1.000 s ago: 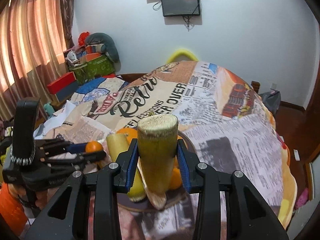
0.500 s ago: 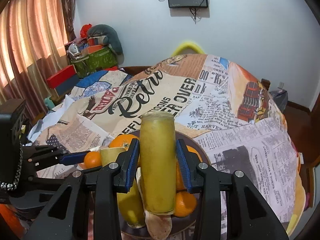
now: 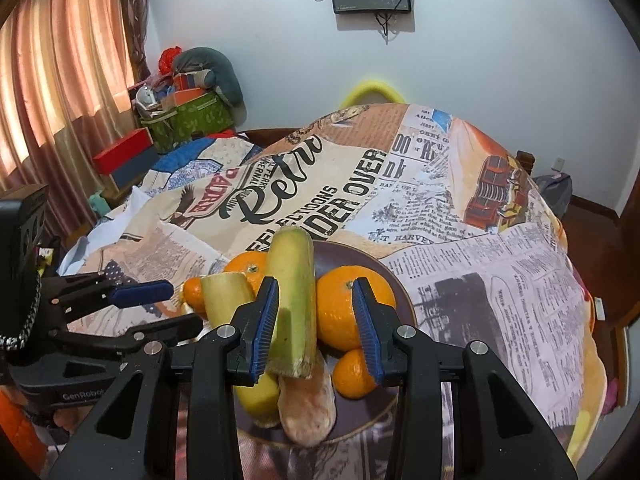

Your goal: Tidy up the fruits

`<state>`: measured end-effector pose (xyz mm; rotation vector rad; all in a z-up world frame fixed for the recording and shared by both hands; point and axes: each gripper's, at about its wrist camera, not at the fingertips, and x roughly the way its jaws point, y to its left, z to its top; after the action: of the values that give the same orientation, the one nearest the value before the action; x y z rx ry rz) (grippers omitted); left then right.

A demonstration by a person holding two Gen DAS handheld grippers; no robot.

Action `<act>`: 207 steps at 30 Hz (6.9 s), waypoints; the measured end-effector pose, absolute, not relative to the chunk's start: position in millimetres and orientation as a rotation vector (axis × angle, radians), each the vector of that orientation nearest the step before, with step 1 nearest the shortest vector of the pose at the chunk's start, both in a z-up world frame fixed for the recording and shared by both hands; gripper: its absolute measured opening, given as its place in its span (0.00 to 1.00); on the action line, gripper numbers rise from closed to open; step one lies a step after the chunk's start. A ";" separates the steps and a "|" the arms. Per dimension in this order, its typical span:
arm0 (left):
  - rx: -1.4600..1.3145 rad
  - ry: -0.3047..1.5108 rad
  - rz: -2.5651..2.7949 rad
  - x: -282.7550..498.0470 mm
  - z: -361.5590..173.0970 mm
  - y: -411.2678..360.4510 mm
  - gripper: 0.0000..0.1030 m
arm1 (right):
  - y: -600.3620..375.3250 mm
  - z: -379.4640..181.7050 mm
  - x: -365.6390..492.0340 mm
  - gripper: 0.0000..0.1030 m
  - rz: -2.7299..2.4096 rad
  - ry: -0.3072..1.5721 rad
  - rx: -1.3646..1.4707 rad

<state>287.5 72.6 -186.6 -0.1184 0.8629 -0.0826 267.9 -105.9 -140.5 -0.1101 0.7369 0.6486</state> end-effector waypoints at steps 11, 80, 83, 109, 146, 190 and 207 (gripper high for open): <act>-0.109 0.825 -0.042 246.2 -160.3 79.0 0.49 | -118.9 -125.0 227.1 0.39 0.642 0.718 -0.094; -0.197 0.877 -0.038 190.0 -206.0 110.8 0.19 | -25.1 -215.5 203.9 0.16 0.736 0.980 -0.145; -0.195 0.877 -0.038 190.3 -205.2 110.3 0.19 | -24.9 -214.9 202.0 0.16 0.740 0.972 -0.149; -0.125 0.882 -0.158 250.3 -195.0 35.4 0.19 | -140.4 -169.8 220.4 0.17 0.585 0.818 -0.013; -0.093 0.723 -0.112 218.6 -119.1 25.2 0.37 | -166.0 -105.4 194.2 0.26 0.586 0.665 -0.014; -0.040 0.193 -0.041 44.4 24.8 6.4 1.00 | -189.7 11.3 38.9 1.00 0.442 0.148 0.043; -0.041 0.201 -0.050 46.5 21.3 7.8 1.00 | -191.0 16.9 36.8 1.00 0.436 0.147 0.047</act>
<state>46.5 7.8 21.3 -0.0405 0.2006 -0.0500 36.8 -191.0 16.9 0.0470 0.1475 0.4360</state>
